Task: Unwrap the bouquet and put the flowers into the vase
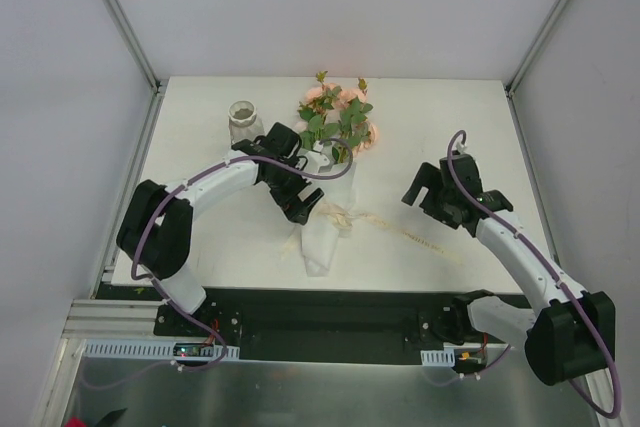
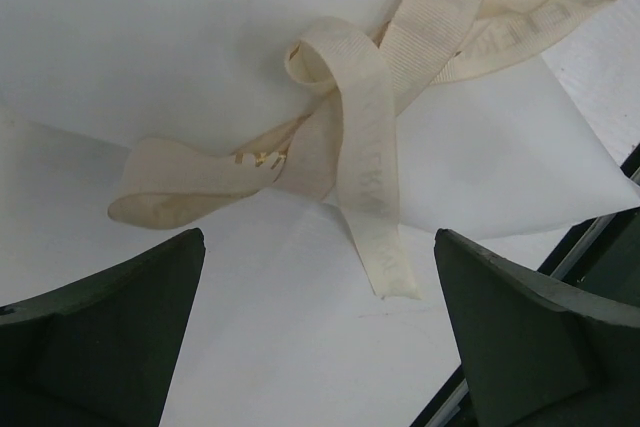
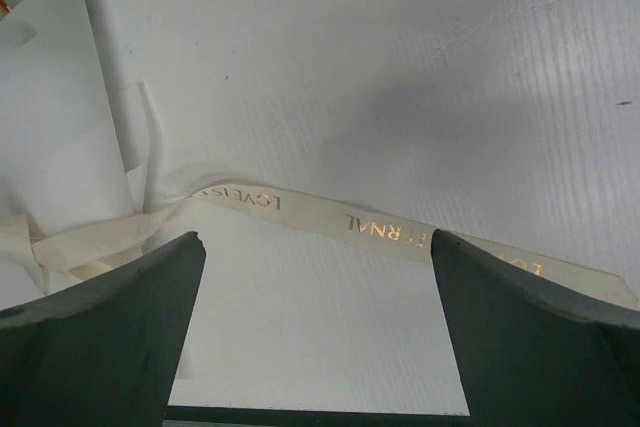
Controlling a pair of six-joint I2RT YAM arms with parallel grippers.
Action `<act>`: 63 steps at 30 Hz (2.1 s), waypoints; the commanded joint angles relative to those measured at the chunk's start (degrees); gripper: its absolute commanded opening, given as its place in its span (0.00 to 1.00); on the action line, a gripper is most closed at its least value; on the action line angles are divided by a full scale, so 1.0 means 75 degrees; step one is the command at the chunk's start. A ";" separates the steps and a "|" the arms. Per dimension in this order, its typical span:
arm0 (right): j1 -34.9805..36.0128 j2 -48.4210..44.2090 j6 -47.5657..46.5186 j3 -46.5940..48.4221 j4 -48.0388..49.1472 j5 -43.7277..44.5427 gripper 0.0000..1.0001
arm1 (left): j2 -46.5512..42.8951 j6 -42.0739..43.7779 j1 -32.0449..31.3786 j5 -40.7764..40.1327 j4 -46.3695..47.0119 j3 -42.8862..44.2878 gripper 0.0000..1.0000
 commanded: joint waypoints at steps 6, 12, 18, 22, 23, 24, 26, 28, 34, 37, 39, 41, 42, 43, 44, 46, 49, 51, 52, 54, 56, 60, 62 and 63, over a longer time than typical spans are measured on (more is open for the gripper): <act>0.0227 -0.0139 0.0273 -0.0251 0.0330 -0.0131 0.98 | 0.0095 -0.0009 -0.0345 0.0226 0.0698 -0.0240 0.99; 0.0380 -0.0057 0.0402 -0.0275 0.0506 -0.0084 0.97 | 0.0329 0.0003 -0.0428 0.0320 0.0769 -0.0334 0.90; 0.0590 0.0212 0.0659 -0.0216 0.0729 -0.0084 0.95 | 0.0341 0.0085 -0.0463 0.0203 0.0781 -0.0475 0.52; 0.0930 0.0481 0.0905 -0.0205 0.0951 0.0056 0.94 | 0.0154 0.0073 -0.0463 0.0039 0.0781 -0.0452 0.22; 0.1012 0.0552 0.1022 -0.0170 0.0998 0.0092 0.94 | 0.0107 0.0038 -0.0451 0.0027 0.0781 -0.0428 0.18; 0.1187 0.0715 0.1070 -0.0146 0.1022 0.0127 0.94 | 0.0072 -0.0008 -0.0451 0.0027 0.0781 -0.0416 0.13; 0.1399 0.0903 0.1187 -0.0088 0.1162 0.0232 0.93 | -0.0057 -0.0067 -0.0451 0.0062 0.0792 -0.0358 0.02; 0.1715 0.1231 0.1351 0.0076 0.1186 0.0349 0.93 | -0.0151 -0.0114 -0.0463 0.0039 0.0781 -0.0288 0.00; 0.2173 0.2098 0.2274 0.0475 0.1303 0.0361 0.93 | -0.0689 -0.0068 -0.0440 -0.0231 0.0664 -0.0240 0.00; 0.2267 0.2391 0.3011 0.0498 0.1490 0.0385 0.93 | -0.0924 -0.0044 -0.0451 -0.0289 0.0559 -0.0264 0.00; 0.2313 0.2591 0.3377 0.0557 0.1514 0.0420 0.94 | -0.0983 0.0014 -0.0451 -0.0348 0.0512 -0.0276 0.00; 0.2348 0.2778 0.3892 0.0639 0.1526 0.0514 0.94 | -0.1018 0.0050 -0.0440 -0.0395 0.0453 -0.0311 0.00; 0.2360 0.2848 0.4068 0.0651 0.1549 0.0502 0.93 | -0.1019 0.0061 -0.0451 -0.0430 0.0441 -0.0334 0.00; 0.2360 0.2907 0.4395 0.0697 0.1596 0.0456 0.93 | -0.1019 0.0050 -0.0451 -0.0419 0.0429 -0.0346 0.00; 0.2395 0.3012 0.4549 0.0721 0.1619 0.0444 0.93 | -0.1042 0.0061 -0.0451 -0.0430 0.0418 -0.0358 0.00; 0.2454 0.3223 0.4888 0.0861 0.1538 0.0455 0.93 | -0.1054 0.0085 -0.0440 -0.0454 0.0406 -0.0404 0.00; 0.2477 0.3516 0.5159 0.1060 0.1362 0.0327 0.92 | -0.1101 0.0131 -0.0451 -0.0489 0.0406 -0.0463 0.00; 0.2466 0.3856 0.5370 0.1236 0.1396 0.0105 0.91 | -0.1147 0.0155 -0.0451 -0.0535 0.0406 -0.0510 0.00; 0.2466 0.3961 0.5440 0.1295 0.1397 -0.0024 0.91 | -0.1147 0.0167 -0.0440 -0.0547 0.0417 -0.0522 0.00; 0.2501 0.4313 0.5570 0.1517 0.1386 -0.0328 0.88 | -0.1171 0.0190 -0.0451 -0.0582 0.0394 -0.0568 0.00; 0.2571 0.4477 0.5640 0.1623 0.1362 -0.0388 0.85 | -0.1194 0.0237 -0.0451 -0.0629 0.0406 -0.0604 0.00; 0.2677 0.4501 0.5862 0.1519 0.1583 -0.0236 0.65 | -0.1253 0.0284 -0.0440 -0.0700 0.0406 -0.0674 0.00; 0.2723 0.4478 0.5921 0.1494 0.1655 -0.0190 0.46 | -0.1265 0.0307 -0.0451 -0.0735 0.0406 -0.0674 0.00; 0.2735 0.4466 0.5933 0.1494 0.1643 -0.0120 0.38 | -0.1288 0.0307 -0.0451 -0.0746 0.0406 -0.0686 0.00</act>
